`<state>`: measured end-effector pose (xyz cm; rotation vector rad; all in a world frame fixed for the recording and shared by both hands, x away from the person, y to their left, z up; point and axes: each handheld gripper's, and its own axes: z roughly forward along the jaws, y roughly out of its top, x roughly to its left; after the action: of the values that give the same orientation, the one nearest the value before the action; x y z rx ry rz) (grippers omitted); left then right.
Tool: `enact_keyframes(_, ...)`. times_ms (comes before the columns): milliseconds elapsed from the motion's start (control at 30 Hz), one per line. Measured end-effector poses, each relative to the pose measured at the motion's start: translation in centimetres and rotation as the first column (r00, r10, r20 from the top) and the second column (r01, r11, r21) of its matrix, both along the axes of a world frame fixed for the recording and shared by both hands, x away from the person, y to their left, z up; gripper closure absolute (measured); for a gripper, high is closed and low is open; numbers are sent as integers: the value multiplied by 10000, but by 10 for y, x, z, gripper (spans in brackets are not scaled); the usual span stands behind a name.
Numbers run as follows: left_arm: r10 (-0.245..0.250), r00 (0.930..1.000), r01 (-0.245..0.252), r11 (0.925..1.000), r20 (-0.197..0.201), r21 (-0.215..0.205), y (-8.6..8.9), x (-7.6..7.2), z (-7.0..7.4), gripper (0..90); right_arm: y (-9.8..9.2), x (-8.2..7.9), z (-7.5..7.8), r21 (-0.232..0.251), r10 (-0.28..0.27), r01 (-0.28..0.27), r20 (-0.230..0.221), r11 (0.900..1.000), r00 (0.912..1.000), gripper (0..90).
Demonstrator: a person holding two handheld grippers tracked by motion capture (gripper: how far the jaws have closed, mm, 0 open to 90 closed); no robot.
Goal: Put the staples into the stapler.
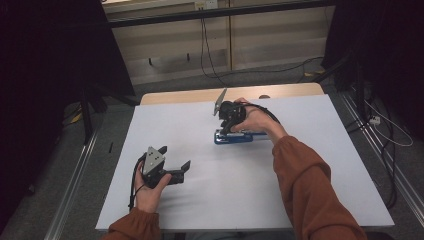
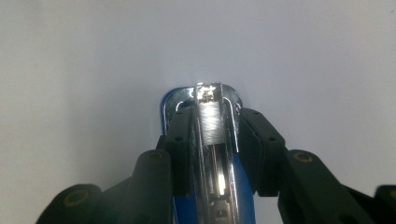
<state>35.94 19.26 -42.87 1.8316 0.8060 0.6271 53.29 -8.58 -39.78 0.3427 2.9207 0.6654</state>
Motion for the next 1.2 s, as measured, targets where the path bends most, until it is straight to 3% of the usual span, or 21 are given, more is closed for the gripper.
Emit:
enact_keyframes(333, -3, 10000, 4, 10000, -44, 31, -1, 0, -1, 40, -9, -5, 1, 386, -555, 550, 112, 9977, 9984, 516)
enact_keyframes(600, -4, 10000, 4, 10000, -19, 36, -2, 1, -1, 39, -15, -11, 4, 811, -888, 857, 354, 9930, 9954, 312)
enact_keyframes(667, 8, 10000, -8, 10000, -25, 40, -2, 1, -1, 40, -17, -12, 4, 869, -1193, 1152, 443, 9895, 9919, 221)
enact_keyframes(733, 11, 10000, -11, 10000, -42, 41, -2, 1, -1, 40, -19, -12, 4, 1048, -1232, 1176, 481, 9875, 9912, 217)
enact_keyframes(800, 6, 10000, -6, 10000, -53, 29, -2, 1, -1, 39, -22, -14, 4, 1155, -1549, 1488, 461, 9821, 9868, 152)
enact_keyframes(1200, 3, 9999, -3, 10000, -126, 35, -2, 1, -1, 40, -37, -20, -2, 1641, -2335, 2232, 459, 9608, 9713, 82)
